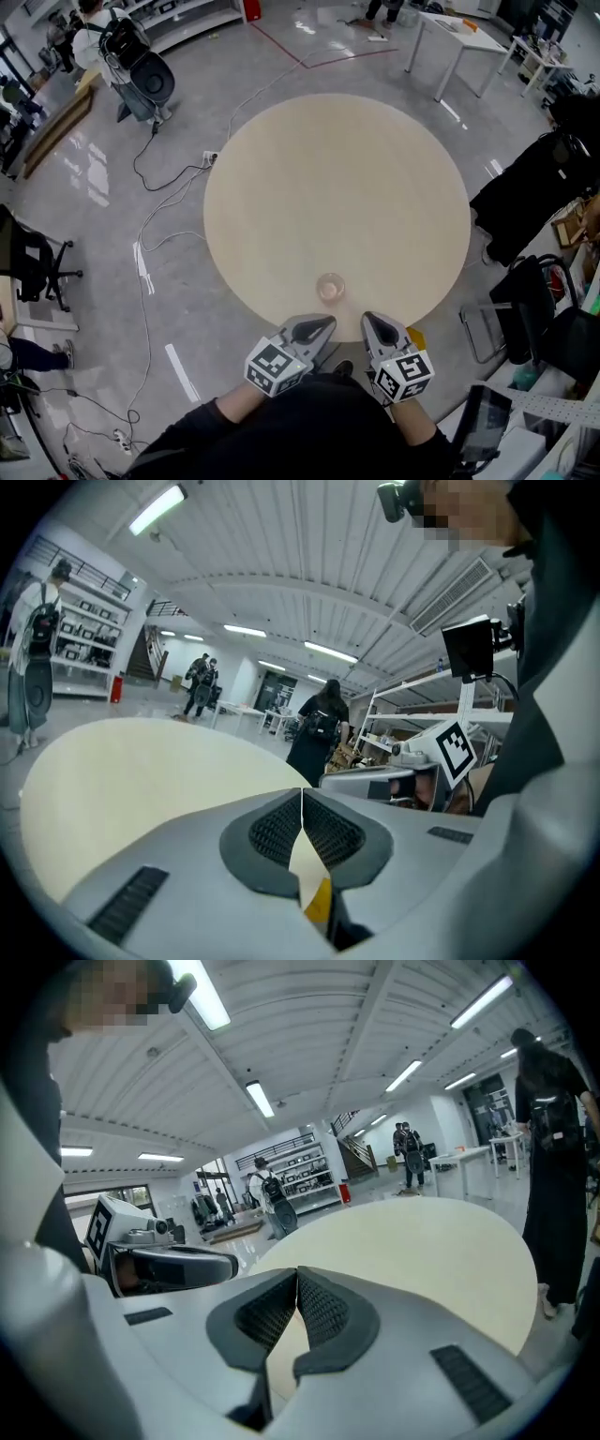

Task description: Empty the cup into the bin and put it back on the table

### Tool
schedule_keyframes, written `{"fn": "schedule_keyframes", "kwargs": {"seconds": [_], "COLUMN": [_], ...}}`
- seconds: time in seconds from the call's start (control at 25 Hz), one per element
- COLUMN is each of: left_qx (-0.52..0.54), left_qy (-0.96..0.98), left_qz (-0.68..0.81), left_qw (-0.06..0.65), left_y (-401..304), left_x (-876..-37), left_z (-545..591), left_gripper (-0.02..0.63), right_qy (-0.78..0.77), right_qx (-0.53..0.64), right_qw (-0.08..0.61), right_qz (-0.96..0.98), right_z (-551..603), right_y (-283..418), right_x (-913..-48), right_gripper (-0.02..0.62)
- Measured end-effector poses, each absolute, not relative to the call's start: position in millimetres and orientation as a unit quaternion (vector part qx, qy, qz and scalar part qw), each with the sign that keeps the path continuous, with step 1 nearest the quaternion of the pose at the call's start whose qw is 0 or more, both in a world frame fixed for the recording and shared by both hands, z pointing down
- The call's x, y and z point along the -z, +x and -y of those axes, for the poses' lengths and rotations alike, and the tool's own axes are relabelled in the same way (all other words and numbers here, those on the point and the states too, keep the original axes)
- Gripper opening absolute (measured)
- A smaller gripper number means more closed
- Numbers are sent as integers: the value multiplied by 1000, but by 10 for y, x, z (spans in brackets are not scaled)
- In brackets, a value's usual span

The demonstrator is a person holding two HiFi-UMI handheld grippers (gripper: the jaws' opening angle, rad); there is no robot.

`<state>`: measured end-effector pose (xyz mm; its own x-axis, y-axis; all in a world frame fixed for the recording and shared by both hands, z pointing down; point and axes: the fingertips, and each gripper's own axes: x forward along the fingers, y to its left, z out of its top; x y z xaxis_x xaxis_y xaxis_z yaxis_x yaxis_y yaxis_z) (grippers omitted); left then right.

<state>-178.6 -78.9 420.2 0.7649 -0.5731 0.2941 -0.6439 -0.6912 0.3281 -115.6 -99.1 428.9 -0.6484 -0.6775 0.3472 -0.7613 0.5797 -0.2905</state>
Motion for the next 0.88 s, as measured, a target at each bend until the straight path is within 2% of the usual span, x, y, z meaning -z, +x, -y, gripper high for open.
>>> {"fn": "schedule_keyframes", "kwargs": {"seconds": [0.24, 0.52, 0.88], "left_qx": [-81, -115, -77], "left_qy": [908, 903, 906], "left_qz": [364, 376, 388], "left_qw": [193, 170, 151], "left_y": [-1602, -1251, -1391], "left_x": [-3946, -3932, -3679], "left_z": [562, 192, 214], "left_gripper": [25, 25, 25], "right_qy": [379, 378, 381], "right_qx": [-168, -184, -129], "right_qw": [89, 80, 73], "right_qz": [906, 904, 913], "right_z": [677, 404, 359], "right_y": [-1087, -741, -866], "right_x": [-3998, -4148, -3746], "right_gripper": [15, 15, 15]}}
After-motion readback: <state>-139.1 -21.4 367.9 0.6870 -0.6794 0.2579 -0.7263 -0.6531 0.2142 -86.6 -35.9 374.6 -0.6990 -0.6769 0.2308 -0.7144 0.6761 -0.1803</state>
